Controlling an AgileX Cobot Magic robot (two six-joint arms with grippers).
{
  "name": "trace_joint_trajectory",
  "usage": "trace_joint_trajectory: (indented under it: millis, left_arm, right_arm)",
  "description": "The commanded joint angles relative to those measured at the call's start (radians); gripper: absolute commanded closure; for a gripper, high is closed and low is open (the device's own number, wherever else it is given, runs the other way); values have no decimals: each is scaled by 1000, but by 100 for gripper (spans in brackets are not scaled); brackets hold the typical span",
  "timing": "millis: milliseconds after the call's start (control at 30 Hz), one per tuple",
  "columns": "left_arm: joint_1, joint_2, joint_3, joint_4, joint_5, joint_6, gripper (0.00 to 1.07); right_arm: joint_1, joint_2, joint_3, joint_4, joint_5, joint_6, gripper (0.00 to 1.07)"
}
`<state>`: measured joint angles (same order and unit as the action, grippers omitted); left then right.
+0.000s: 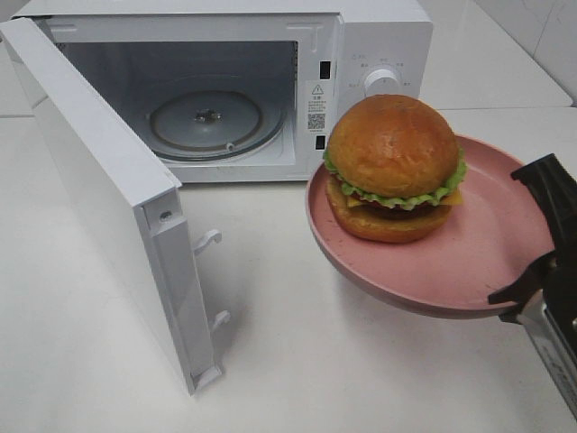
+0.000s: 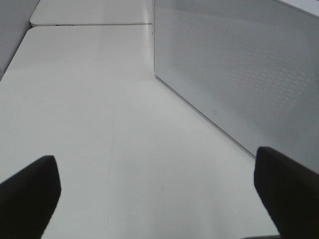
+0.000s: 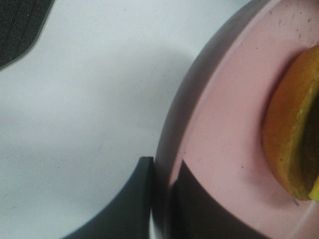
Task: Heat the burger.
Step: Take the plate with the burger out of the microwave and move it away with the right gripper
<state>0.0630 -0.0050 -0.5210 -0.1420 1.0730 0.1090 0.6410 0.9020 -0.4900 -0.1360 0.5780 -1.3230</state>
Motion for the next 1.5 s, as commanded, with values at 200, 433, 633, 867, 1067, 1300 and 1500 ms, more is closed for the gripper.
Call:
trace_joint_trajectory:
  millis: [200,433,633,867,1067,1300,1500]
  left_arm:
    - [3,-17,3,1,1,-8,9]
    - [3,-17,3,1,1,-8,9]
    - [3,-17,3,1,1,-8,9]
    - [3,-17,3,1,1,-8,9]
    - [3,-17,3,1,1,-8,9]
    - [3,-17,3,1,1,-8,9]
    - [3,-17,3,1,1,-8,9]
  right_arm:
    - [-1,-61,-7,-219,56,399,107]
    - [-1,-61,-7,-354,124,657,107]
    - [-1,-61,-7,-433,200,881,107]
    - [-1,-56,-7,-491,287,1116,107]
    - [-1,-56,-7,-536,324,1301,107]
    - [-1,-27,-7,-582,349,1499,106]
    - [-1,126,-8,-591,361,1681,106]
